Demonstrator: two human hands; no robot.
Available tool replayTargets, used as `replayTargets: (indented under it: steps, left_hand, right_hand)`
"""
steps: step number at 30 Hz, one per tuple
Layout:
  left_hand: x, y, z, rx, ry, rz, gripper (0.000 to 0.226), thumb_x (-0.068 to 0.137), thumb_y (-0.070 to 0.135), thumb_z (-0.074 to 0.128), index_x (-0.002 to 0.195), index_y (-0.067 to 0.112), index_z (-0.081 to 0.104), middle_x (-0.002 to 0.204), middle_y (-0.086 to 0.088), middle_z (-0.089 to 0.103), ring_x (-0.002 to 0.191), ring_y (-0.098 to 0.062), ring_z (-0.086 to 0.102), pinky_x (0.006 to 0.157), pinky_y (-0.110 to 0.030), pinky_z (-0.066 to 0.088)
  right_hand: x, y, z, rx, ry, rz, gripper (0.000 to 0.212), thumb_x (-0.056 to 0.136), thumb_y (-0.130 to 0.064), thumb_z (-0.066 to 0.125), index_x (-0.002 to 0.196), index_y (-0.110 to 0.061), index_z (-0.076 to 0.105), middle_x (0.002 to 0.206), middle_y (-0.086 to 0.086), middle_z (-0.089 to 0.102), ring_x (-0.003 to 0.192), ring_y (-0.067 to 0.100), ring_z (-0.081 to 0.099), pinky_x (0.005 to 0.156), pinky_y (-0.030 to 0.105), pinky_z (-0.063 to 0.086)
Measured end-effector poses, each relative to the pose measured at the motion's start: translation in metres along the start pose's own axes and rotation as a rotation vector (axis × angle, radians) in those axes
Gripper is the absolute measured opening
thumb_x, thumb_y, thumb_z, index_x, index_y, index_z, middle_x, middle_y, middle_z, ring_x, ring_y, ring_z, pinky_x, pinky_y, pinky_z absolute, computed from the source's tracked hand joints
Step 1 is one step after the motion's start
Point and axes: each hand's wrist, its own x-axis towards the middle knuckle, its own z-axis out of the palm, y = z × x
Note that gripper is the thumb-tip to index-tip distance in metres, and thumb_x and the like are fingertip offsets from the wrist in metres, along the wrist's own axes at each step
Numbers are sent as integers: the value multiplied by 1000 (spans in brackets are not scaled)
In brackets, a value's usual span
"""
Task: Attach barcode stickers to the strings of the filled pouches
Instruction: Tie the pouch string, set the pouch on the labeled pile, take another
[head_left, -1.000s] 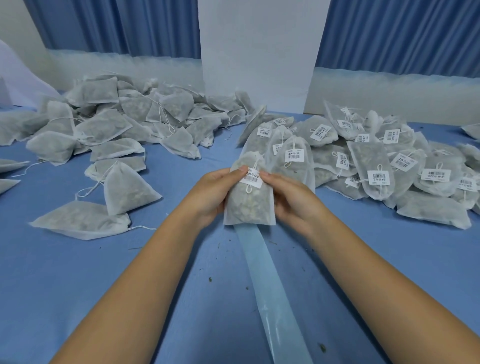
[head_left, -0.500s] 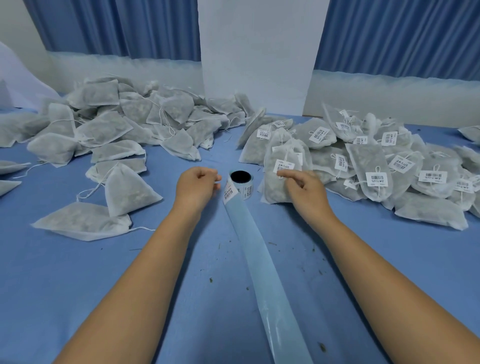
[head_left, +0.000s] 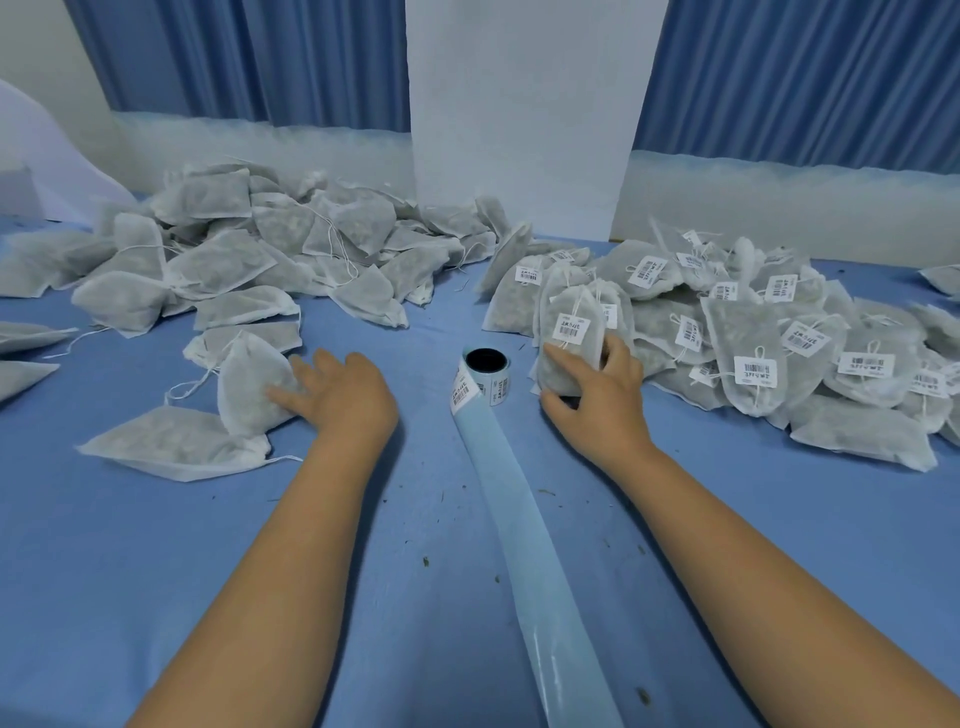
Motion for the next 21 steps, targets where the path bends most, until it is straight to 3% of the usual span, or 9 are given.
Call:
replayTargets:
  steps: [3,6,14,18,21]
  left_hand:
    - [6,-5,1,6,5,-24,47,88,7,56,133,11,45,152,-18,23,142,-41,19,116,-54,20]
    - [12,-12,-1,16,23,-38,42,91,7,56,132,10,48,141,-18,37,132,-38,35,109,-44,29]
    - [17,-12,-3,-107,70,41,32,90,-7,52,120,3,60,128,-21,54,115,-35,56,91,-41,48]
    - [15,-15,0,-420,216,-24,34,98,-1,41,131,-3,48,134,-25,48,118,-39,51,81,-33,37]
    - [14,-19,-7,-506,218,-126,52,93,-7,48,142,-2,32,151,-26,23,121,-44,48,87,-36,40]
  right_hand:
    - [-4,-9,-2,-23,66,-45,47,87,-30,66,132,-39,59,161,10,8,147,27,3,115,48,14]
    - [-7,-15,-2,-21,97,-103,41,87,-27,65,127,-35,64,161,10,12,148,28,1,117,48,7]
    - [-10,-18,1,19,54,-131,28,89,-22,63,116,-27,70,153,7,30,144,23,11,115,43,12]
    - [-10,-18,0,32,44,-123,27,89,-21,63,114,-27,71,152,6,30,144,24,11,116,45,15]
    - [-11,-19,-1,28,30,-128,27,89,-20,63,114,-27,70,153,6,30,144,23,10,115,44,15]
